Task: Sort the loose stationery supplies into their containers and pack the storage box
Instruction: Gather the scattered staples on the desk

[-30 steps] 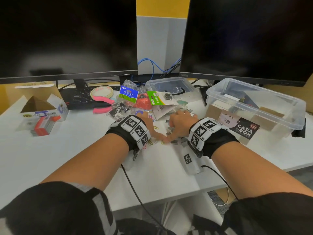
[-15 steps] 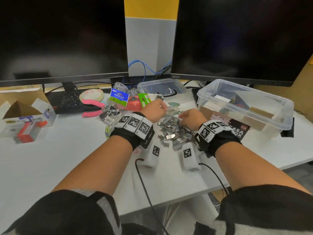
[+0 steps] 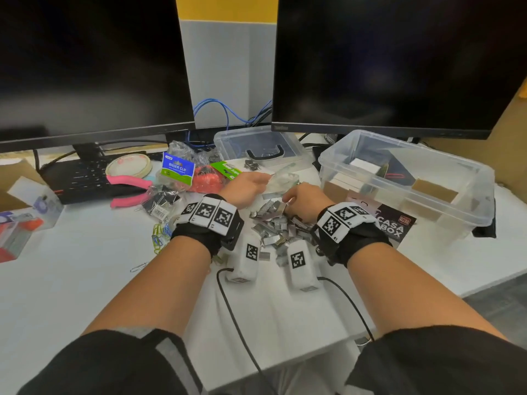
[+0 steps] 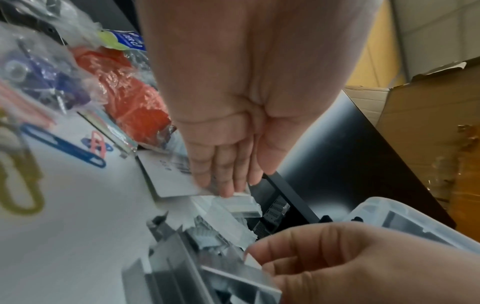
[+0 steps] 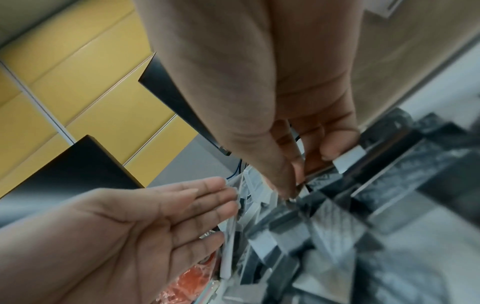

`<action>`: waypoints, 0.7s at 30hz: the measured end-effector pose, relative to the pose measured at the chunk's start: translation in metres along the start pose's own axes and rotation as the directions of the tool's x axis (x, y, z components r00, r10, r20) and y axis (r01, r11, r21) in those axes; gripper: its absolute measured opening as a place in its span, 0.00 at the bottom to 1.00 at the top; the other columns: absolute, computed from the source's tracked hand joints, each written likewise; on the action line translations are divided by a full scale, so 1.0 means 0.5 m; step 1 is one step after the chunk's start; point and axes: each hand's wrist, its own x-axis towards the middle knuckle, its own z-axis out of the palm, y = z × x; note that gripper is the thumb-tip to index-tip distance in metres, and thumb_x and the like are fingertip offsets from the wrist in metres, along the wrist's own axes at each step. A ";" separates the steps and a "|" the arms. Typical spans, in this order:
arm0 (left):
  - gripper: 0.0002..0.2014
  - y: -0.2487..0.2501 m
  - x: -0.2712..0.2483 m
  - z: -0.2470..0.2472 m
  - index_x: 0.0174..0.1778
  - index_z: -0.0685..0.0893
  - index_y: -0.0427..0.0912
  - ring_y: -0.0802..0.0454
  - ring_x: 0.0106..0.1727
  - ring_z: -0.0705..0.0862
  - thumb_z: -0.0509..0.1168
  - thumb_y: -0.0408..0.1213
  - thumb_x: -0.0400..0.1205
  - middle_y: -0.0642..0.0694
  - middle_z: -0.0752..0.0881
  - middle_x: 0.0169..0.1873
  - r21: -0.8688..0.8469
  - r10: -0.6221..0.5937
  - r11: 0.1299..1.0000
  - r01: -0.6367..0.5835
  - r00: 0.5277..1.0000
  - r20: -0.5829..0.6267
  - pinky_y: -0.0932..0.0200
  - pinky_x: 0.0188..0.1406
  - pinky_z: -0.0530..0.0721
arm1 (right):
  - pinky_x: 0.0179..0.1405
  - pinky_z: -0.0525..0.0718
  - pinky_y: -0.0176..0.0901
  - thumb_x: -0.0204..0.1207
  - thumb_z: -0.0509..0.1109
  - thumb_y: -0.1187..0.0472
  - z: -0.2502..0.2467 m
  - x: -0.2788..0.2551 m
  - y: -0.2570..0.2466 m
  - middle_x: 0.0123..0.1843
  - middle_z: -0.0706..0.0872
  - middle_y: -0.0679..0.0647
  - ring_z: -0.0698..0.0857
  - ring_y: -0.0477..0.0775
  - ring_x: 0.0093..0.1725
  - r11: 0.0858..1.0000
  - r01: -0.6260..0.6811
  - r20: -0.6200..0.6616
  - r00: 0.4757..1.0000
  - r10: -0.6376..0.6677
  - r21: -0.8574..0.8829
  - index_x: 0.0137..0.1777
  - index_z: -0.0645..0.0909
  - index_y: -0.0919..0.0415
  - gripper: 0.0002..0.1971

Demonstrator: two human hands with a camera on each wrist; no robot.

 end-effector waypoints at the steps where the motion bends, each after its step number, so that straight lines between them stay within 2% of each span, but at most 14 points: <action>1: 0.21 0.000 0.000 -0.002 0.73 0.74 0.35 0.53 0.64 0.76 0.54 0.22 0.84 0.46 0.79 0.63 -0.014 0.002 1.000 -0.002 1.000 0.006 0.65 0.57 0.74 | 0.59 0.77 0.41 0.76 0.69 0.65 0.002 0.005 0.003 0.63 0.83 0.59 0.81 0.56 0.62 1.000 -0.007 0.001 1.000 0.007 0.020 0.64 0.82 0.60 0.16; 3: 0.21 -0.005 0.001 -0.004 0.73 0.73 0.35 0.56 0.62 0.74 0.53 0.21 0.84 0.49 0.78 0.60 -0.074 0.009 0.997 -0.008 1.000 0.008 0.69 0.53 0.74 | 0.46 0.81 0.37 0.74 0.71 0.67 0.004 0.016 0.006 0.54 0.84 0.57 0.82 0.53 0.50 0.996 -0.025 0.017 1.000 0.024 0.080 0.60 0.83 0.59 0.14; 5: 0.21 -0.015 0.005 -0.007 0.74 0.72 0.35 0.54 0.65 0.75 0.54 0.22 0.84 0.46 0.78 0.65 -0.153 0.004 0.988 -0.005 1.000 -0.008 0.65 0.59 0.73 | 0.27 0.77 0.28 0.72 0.71 0.68 0.004 0.023 0.004 0.38 0.81 0.51 0.78 0.47 0.35 0.991 -0.034 0.021 0.999 0.032 0.126 0.53 0.85 0.59 0.11; 6: 0.21 -0.022 0.008 -0.008 0.74 0.72 0.35 0.52 0.68 0.75 0.55 0.23 0.84 0.45 0.77 0.68 -0.206 -0.008 0.979 0.005 1.000 -0.014 0.62 0.61 0.73 | 0.23 0.76 0.27 0.72 0.72 0.69 0.004 0.027 0.004 0.33 0.79 0.49 0.76 0.45 0.31 0.989 -0.036 0.021 0.999 0.034 0.142 0.49 0.85 0.59 0.08; 8: 0.22 -0.033 0.008 -0.011 0.75 0.70 0.34 0.48 0.72 0.75 0.56 0.23 0.84 0.43 0.76 0.72 -0.334 -0.042 0.942 0.039 0.999 -0.001 0.57 0.67 0.72 | 0.24 0.76 0.30 0.72 0.71 0.69 0.003 0.031 0.004 0.30 0.79 0.49 0.76 0.44 0.28 0.985 -0.033 0.033 0.999 0.028 0.172 0.40 0.83 0.58 0.05; 10: 0.22 -0.042 0.002 -0.016 0.76 0.68 0.32 0.45 0.73 0.74 0.55 0.22 0.84 0.40 0.75 0.73 -0.470 -0.050 0.881 0.062 0.998 0.038 0.54 0.69 0.72 | 0.24 0.75 0.31 0.74 0.71 0.68 0.002 0.034 0.005 0.28 0.80 0.49 0.77 0.44 0.27 0.980 -0.018 0.039 0.999 0.011 0.197 0.36 0.81 0.58 0.07; 14: 0.21 -0.065 -0.007 -0.030 0.75 0.68 0.32 0.45 0.71 0.76 0.53 0.26 0.85 0.38 0.76 0.71 -0.640 0.006 0.767 0.048 0.997 0.083 0.56 0.64 0.77 | 0.19 0.72 0.28 0.76 0.70 0.65 -0.001 0.032 0.007 0.27 0.79 0.49 0.75 0.43 0.23 0.976 0.007 0.065 0.998 -0.022 0.217 0.45 0.82 0.60 0.01; 16: 0.20 -0.078 -0.008 -0.036 0.75 0.69 0.33 0.47 0.68 0.79 0.53 0.27 0.85 0.39 0.78 0.70 -0.688 0.023 0.724 0.048 0.995 0.093 0.57 0.64 0.78 | 0.16 0.71 0.28 0.75 0.72 0.63 -0.001 0.034 0.007 0.28 0.79 0.49 0.74 0.43 0.21 0.979 0.019 0.106 0.994 -0.041 0.202 0.51 0.81 0.59 0.06; 21: 0.20 -0.106 -0.008 -0.045 0.73 0.72 0.36 0.51 0.68 0.80 0.54 0.30 0.84 0.43 0.80 0.68 -0.769 0.061 0.635 0.079 0.986 0.152 0.57 0.64 0.79 | 0.22 0.74 0.30 0.73 0.74 0.67 -0.014 0.051 0.001 0.36 0.84 0.50 0.77 0.43 0.26 0.981 0.067 0.214 0.971 -0.105 0.180 0.56 0.83 0.58 0.13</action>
